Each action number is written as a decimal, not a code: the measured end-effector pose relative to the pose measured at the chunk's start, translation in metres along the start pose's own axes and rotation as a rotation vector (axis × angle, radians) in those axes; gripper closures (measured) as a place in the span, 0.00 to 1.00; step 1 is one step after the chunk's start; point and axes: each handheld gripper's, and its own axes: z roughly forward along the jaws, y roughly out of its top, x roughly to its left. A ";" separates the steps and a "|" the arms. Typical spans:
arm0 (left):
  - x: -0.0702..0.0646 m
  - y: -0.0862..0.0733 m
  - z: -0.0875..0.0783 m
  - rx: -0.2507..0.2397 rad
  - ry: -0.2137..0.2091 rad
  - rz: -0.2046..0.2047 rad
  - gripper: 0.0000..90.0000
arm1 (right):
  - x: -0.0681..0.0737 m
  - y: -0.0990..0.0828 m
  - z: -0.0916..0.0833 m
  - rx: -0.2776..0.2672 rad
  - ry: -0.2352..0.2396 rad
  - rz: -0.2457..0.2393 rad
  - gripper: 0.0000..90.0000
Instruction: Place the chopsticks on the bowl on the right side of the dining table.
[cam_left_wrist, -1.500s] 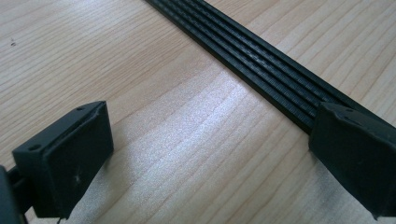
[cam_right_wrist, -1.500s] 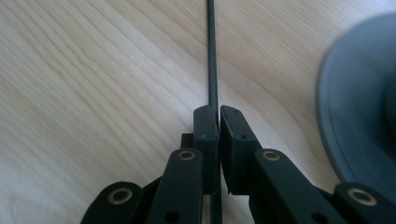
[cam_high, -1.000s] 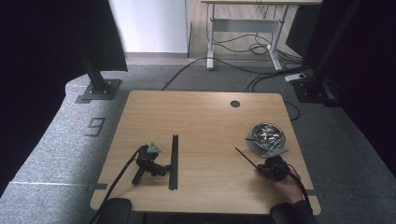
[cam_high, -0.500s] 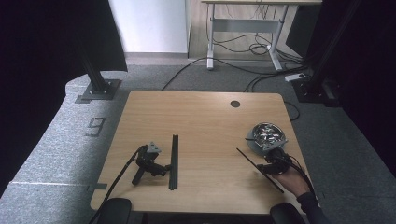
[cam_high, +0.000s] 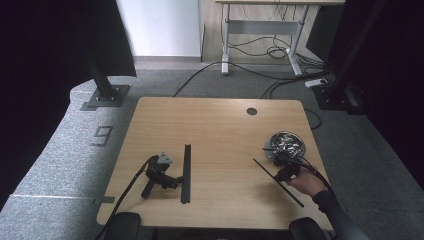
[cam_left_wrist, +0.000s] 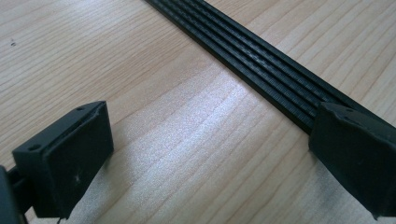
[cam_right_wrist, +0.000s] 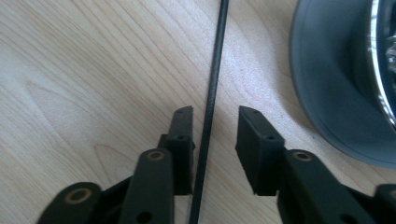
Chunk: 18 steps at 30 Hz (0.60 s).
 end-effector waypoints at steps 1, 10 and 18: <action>0.000 0.000 0.000 0.000 0.000 0.000 0.00 | 0.001 0.002 0.001 0.013 -0.001 0.001 0.77; 0.000 0.000 0.000 0.000 0.000 -0.001 0.00 | -0.003 0.010 0.015 0.088 0.026 0.005 0.84; 0.000 0.000 0.000 0.000 0.000 -0.001 0.00 | -0.006 0.014 0.022 0.141 0.042 0.008 0.88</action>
